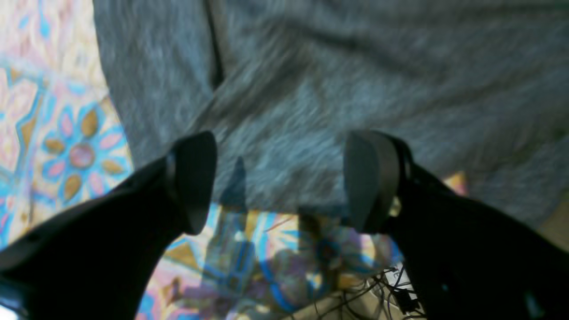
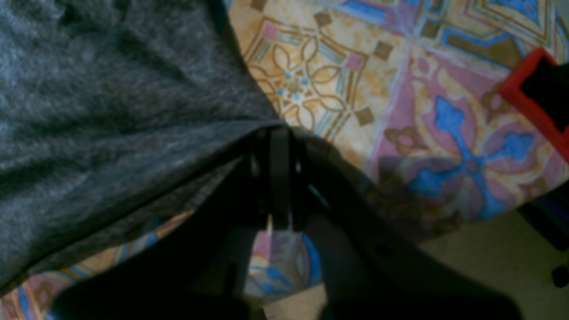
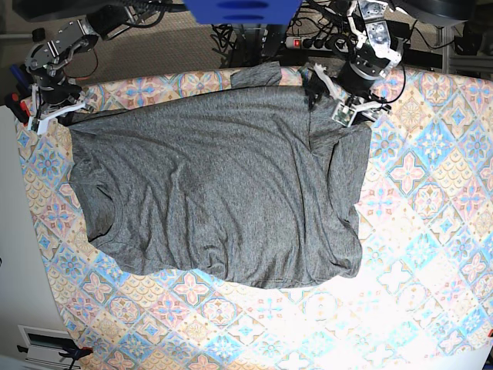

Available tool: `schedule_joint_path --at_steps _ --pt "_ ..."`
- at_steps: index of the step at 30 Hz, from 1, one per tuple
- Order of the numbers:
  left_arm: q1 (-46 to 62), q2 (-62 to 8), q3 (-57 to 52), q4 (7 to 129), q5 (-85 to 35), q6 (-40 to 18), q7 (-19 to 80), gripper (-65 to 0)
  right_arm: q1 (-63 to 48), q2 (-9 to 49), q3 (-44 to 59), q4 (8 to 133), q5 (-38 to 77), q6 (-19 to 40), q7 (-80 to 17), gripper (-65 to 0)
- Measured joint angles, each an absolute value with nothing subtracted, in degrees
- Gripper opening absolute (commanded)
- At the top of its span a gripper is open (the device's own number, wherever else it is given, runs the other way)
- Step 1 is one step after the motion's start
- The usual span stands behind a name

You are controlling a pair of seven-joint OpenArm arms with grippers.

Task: Layout the t-shirt on the table in an organized manner, then fold the t-shirt properly
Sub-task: 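Lay the shirt flat with both grippers and release the left gripper, then regrasp the shirt edge with the left gripper near the shoulder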

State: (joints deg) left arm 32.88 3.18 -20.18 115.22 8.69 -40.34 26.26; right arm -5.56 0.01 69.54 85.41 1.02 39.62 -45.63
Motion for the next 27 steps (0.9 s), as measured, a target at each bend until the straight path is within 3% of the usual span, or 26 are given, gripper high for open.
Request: schedule_joint_path --at_steps 7,11,18,27 --pt "31.4 3.3 -20.4 115.2 8.6 -40.4 26.2 -21.0 -5.6 0.0 69.5 85.4 1.0 39.6 -45.6 -65.0" --pt "24.9 5.8 -21.1 114.5 9.1 -40.0 27.0 -21.0 -5.7 0.0 69.5 85.4 1.0 39.6 -45.6 -65.0" --pt "16.6 6.7 -22.4 112.0 13.5 -40.3 38.9 -21.0 -5.7 0.0 69.5 85.4 1.0 39.5 -45.6 -65.0" --pt "15.9 6.1 -22.2 106.4 13.6 -40.3 39.1 -21.0 -5.7 0.0 69.5 85.4 1.0 39.5 -45.6 -65.0"
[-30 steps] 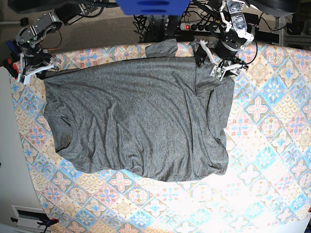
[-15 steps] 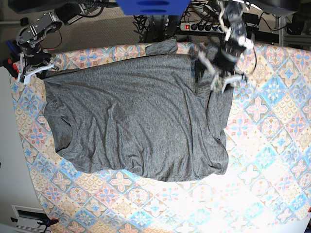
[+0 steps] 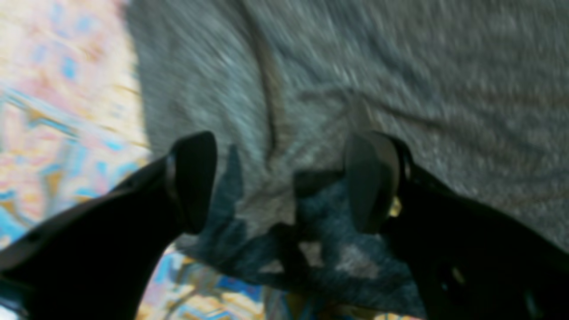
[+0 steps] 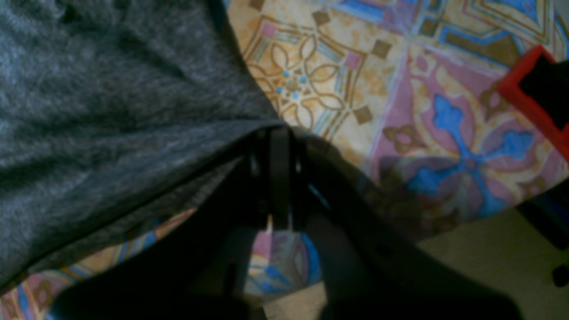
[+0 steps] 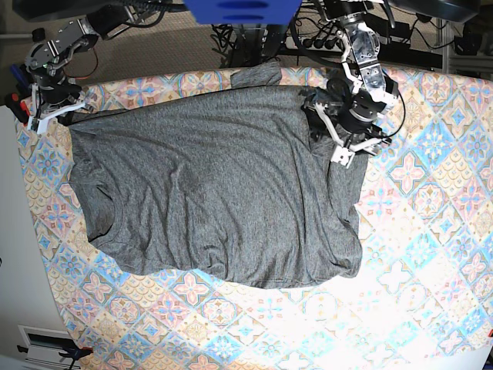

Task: Layout the t-shirt on the table in an organized manner, then fold the t-shirt properly
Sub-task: 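Regrasp the shirt edge with the left gripper near the shoulder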

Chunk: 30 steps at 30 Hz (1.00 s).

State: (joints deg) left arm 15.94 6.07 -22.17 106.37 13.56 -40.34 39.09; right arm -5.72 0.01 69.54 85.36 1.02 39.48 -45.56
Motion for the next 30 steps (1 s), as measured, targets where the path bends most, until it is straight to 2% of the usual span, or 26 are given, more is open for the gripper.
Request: schedule_joint_path --at_steps 6,9,17,18,23,30 --pt "18.0 5.7 -20.4 105.7 13.6 -40.0 39.1 -21.2 -5.6 0.0 69.5 85.4 1.0 39.5 -45.7 -65.0" --pt "18.5 5.8 -19.1 105.1 13.5 -40.1 39.0 -26.0 -5.5 0.0 69.5 85.4 1.0 39.5 -45.7 -65.0" --pt "17.6 3.9 -19.3 100.5 10.8 -40.1 36.0 -63.1 -5.6 0.0 69.5 85.4 1.0 39.5 -45.7 -65.0" --pt "17.6 3.9 -19.3 100.5 10.8 -40.1 36.0 -65.0 -5.5 0.0 69.5 85.4 1.0 39.5 -45.7 -65.0" --pt "17.8 4.3 -22.2 102.0 11.0 -40.3 36.5 -65.0 -5.6 0.0 69.5 85.4 1.0 39.5 -45.7 -65.0" --pt "23.6 4.2 -22.6 111.5 12.5 -40.3 38.7 -65.0 -5.6 0.0 69.5 85.4 1.0 39.5 -45.7 -65.0"
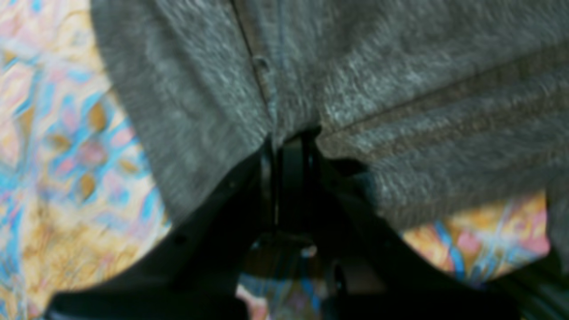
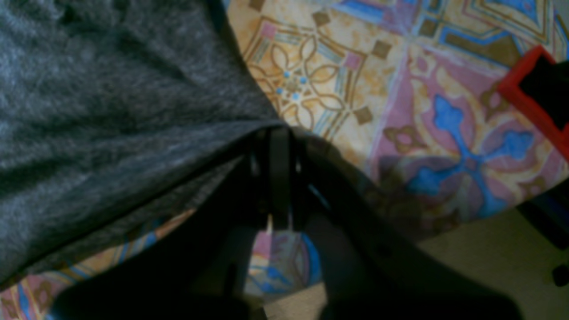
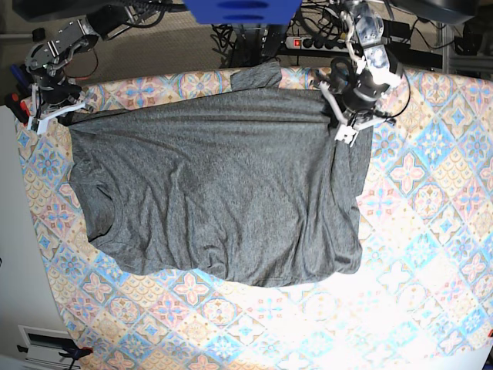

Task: Layout the t-shirt on the table in an organized manner, then fold the t-shirt properly
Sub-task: 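Regrasp the shirt edge with the left gripper near the shoulder, then pull the held edges apart with both grippers to stretch the shirt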

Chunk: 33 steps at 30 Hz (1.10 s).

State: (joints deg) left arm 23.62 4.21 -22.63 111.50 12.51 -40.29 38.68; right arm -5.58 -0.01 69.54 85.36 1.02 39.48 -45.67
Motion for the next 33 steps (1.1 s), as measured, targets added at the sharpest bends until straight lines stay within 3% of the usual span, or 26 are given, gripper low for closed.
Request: schedule_joint_path --at_steps 13,25,29,33 --pt "26.8 7.8 -37.5 113.3 11.6 -40.6 37.9 -65.0 -5.7 0.0 69.5 85.4 1.0 39.5 -45.7 -65.0" --pt "32.5 7.8 -38.1 112.1 11.3 -40.6 36.9 -65.0 -5.8 0.0 69.5 85.5 1.0 39.7 -45.5 -65.0" --pt "32.8 7.6 -39.4 109.4 9.2 -40.6 32.4 -65.0 -7.0 -0.1 69.6 85.9 1.4 39.9 -45.1 -65.0" --pt "33.4 7.8 -40.3 110.0 9.2 -40.7 31.6 -65.0 -9.4 -3.1 69.7 92.0 0.8 40.1 -44.0 -65.0"
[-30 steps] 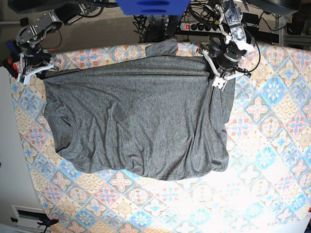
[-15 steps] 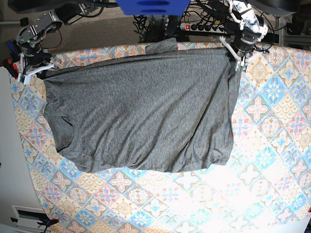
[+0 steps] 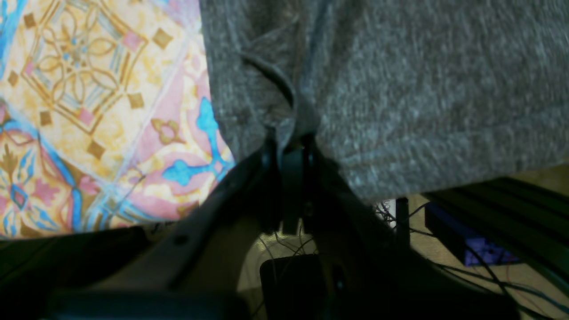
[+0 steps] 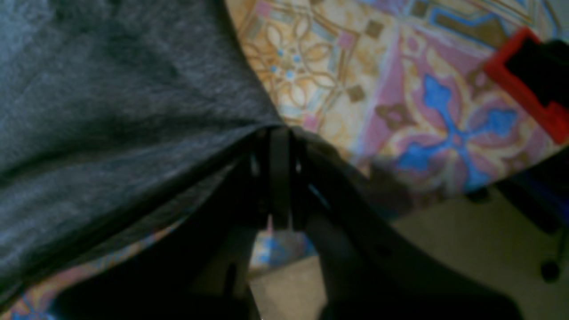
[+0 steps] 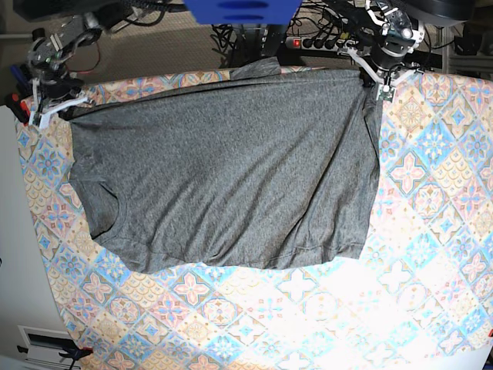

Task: Layout the t-shirt on the table in an organized manner, then fold the t-shirt properly
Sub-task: 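Pull the held edges apart with both grippers to stretch the shirt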

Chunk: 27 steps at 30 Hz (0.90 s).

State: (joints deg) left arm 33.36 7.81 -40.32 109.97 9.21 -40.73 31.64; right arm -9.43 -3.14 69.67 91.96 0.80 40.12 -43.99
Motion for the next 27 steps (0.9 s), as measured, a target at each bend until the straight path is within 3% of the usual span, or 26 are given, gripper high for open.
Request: schedule_joint_path --at_steps 22,27 --pt "28.3 8.7 -40.5 115.2 11.0 -40.7 33.3 -65.0 -9.3 -5.7 69.6 95.9 0.4 39.9 -40.8 -65.0" --pt "24.2 8.7 -40.6 115.2 16.9 -40.9 33.6 -65.0 -8.3 -5.7 68.9 95.9 0.1 39.9 -41.1 -65.0"
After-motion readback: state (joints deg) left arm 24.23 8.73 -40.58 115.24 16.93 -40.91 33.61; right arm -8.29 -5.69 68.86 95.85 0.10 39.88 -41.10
